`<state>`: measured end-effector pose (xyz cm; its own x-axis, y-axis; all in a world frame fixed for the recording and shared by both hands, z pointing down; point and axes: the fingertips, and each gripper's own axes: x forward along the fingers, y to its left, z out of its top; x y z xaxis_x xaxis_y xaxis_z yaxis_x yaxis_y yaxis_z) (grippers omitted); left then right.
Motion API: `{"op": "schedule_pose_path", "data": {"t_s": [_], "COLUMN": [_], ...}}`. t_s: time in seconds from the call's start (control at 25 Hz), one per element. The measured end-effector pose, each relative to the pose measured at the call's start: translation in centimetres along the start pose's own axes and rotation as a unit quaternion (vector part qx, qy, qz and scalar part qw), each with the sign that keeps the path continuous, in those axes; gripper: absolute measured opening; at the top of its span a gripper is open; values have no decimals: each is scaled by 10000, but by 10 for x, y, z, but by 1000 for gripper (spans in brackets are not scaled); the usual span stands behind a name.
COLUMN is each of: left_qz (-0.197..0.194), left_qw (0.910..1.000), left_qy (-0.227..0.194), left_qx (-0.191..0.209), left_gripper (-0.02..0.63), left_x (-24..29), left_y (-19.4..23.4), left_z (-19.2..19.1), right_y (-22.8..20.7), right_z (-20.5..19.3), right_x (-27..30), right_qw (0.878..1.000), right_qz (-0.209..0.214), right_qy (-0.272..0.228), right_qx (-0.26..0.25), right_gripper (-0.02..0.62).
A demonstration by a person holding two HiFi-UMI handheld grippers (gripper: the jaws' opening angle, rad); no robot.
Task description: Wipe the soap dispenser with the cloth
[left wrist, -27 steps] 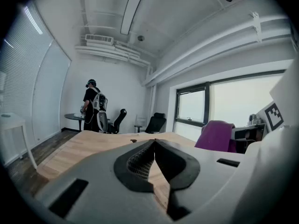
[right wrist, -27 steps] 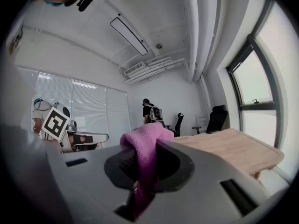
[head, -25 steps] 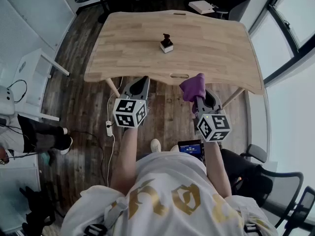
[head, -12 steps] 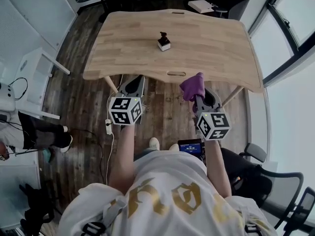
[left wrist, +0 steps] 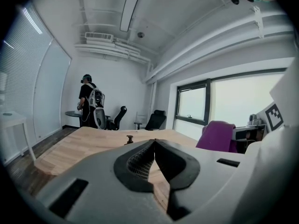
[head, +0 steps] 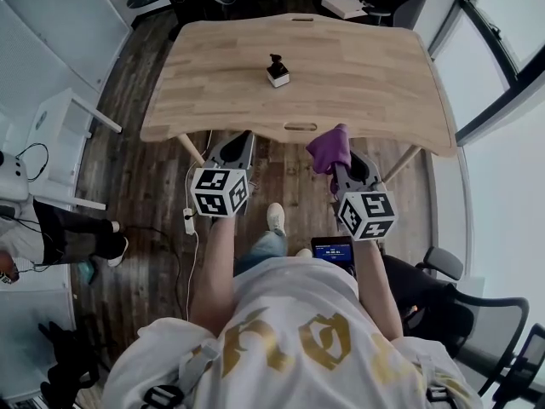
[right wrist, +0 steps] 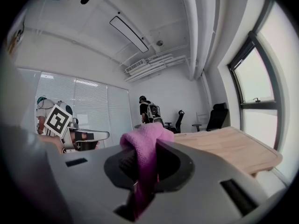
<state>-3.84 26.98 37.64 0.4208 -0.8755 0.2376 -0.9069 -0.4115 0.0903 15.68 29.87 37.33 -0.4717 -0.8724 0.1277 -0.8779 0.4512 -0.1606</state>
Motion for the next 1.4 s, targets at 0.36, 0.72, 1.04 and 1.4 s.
{"op": "schedule_pose_path", "data": {"t_s": [0.36,0.72,1.04,1.4], "left_qz": [-98,-252,-376,-700], "left_qw": [9995,9993,9983,9958], "left_qy": [172,215,348,527], "left_qx": [-261,-158,-278,-252], "left_gripper": [9,9,9,10], "left_x": [77,193,291,361], "left_y": [31,96,170,212], "left_z": [-15,23,42,37], "right_y": [-42,-92,-129,-144], "right_z": [-17,-6,3,-1], "right_x": [65,180,299,375], "right_qw": [9995,9979,9949,9914], "right_qz": [-83,-335,-703,-981], "right_qy": [311,525,638,655], "right_qx": [66,199,344,560], "right_gripper": [34,34,34,34]}}
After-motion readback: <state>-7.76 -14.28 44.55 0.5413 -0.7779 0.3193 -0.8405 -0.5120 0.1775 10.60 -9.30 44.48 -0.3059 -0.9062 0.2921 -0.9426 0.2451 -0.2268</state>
